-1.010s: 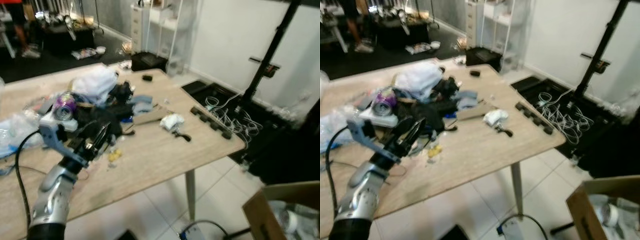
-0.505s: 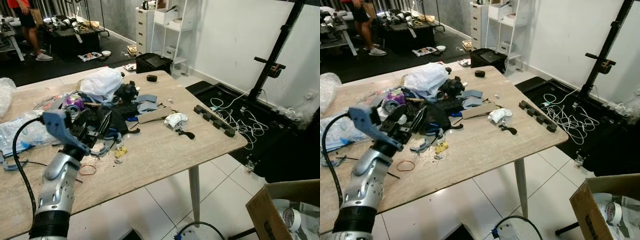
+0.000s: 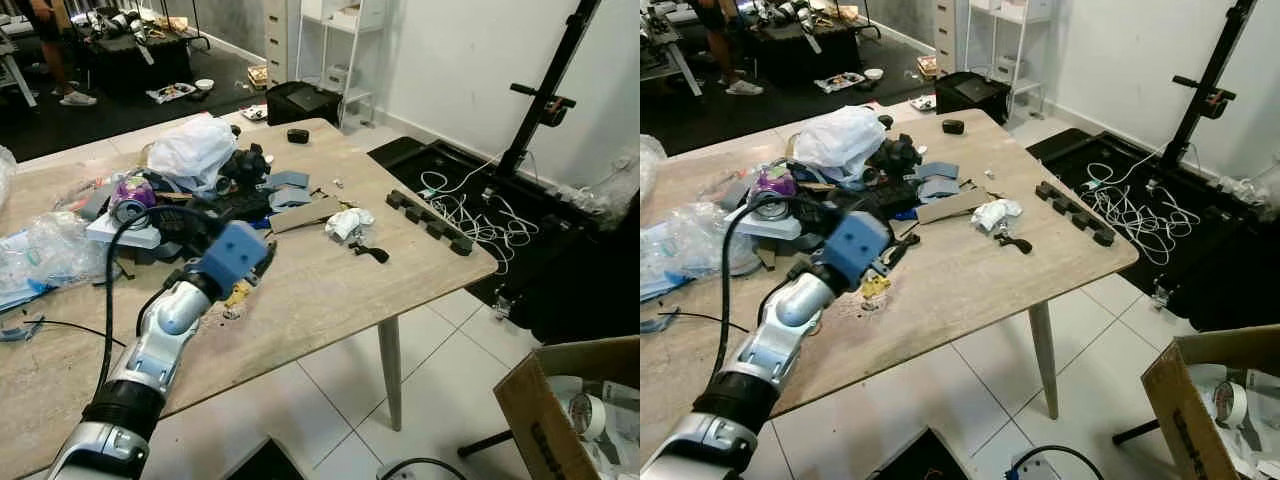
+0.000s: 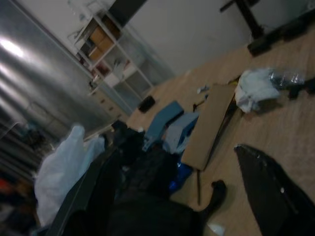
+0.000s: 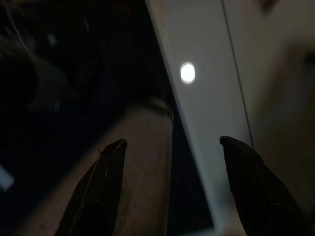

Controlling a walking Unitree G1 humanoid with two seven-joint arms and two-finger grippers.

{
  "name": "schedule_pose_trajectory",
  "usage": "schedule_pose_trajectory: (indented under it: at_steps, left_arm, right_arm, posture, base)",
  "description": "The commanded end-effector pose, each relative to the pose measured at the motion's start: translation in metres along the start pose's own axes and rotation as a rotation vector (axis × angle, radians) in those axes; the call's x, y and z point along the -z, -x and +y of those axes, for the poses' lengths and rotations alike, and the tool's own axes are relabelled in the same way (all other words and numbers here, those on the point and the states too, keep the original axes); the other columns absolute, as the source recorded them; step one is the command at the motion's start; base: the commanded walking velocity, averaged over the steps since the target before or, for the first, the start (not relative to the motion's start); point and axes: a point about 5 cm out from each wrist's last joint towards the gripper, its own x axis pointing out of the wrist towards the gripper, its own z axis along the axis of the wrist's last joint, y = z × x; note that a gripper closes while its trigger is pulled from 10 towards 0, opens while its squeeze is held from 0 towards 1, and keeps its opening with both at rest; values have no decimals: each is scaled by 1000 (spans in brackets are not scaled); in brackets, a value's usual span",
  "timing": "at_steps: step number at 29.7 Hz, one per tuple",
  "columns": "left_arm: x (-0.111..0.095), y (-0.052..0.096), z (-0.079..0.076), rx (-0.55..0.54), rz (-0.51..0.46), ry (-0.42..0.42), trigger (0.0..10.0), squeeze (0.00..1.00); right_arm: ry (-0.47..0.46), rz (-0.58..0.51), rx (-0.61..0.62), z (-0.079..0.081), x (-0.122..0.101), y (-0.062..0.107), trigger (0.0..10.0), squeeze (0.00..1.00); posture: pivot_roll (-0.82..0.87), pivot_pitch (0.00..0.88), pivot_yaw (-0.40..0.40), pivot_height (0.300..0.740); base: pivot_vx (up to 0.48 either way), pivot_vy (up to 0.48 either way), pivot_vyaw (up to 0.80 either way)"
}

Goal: Picking trash to rubbish bin

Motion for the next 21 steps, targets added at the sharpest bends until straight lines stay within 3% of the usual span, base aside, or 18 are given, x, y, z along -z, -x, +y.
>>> schedule_pose_trajectory:
  at_steps: [1, 2, 4, 6, 8, 14, 21]
  left_arm:
    - [5, 2, 1, 14, 17, -107, 10000, 0]
    - [5, 0, 8, -3, 21, -197, 10000, 0]
    - [5, 0, 8, -3, 21, -197, 10000, 0]
    - [7, -2, 19, -16, 31, -326, 10000, 0]
    - [15, -1, 30, -8, 67, -400, 10000, 0]
    - [33, 10, 48, -9, 143, -517, 10000, 0]
    - [38, 13, 50, 27, 149, -561, 10000, 0]
  right_arm:
    - [-10, 90, -24, 7, 37, 4, 10000, 0]
    - [-12, 103, -26, 7, 50, 7, 10000, 0]
    - [-12, 103, -26, 7, 50, 7, 10000, 0]
    - [-16, 124, -24, 3, 70, 13, 10000, 0]
    - [-19, 146, -17, -3, 90, 21, 10000, 0]
    - [-29, 147, -11, -1, 98, 23, 10000, 0]
    - [-35, 151, -11, 6, 95, 21, 10000, 0]
  posture:
    - [-77, 316, 40, 740]
    - [-78, 333, 42, 740]
    - [-78, 333, 42, 740]
    - [-80, 351, 43, 740]
    - [-88, 363, 48, 740]
    - [-91, 380, 56, 740]
    - [-97, 387, 61, 740]
  base:
    - [0, 0, 0]
    - [0, 0, 0]
    - [0, 0, 0]
    - [0, 0, 0]
    - [0, 0, 0]
    - [0, 0, 0]
    - [0, 0, 0]
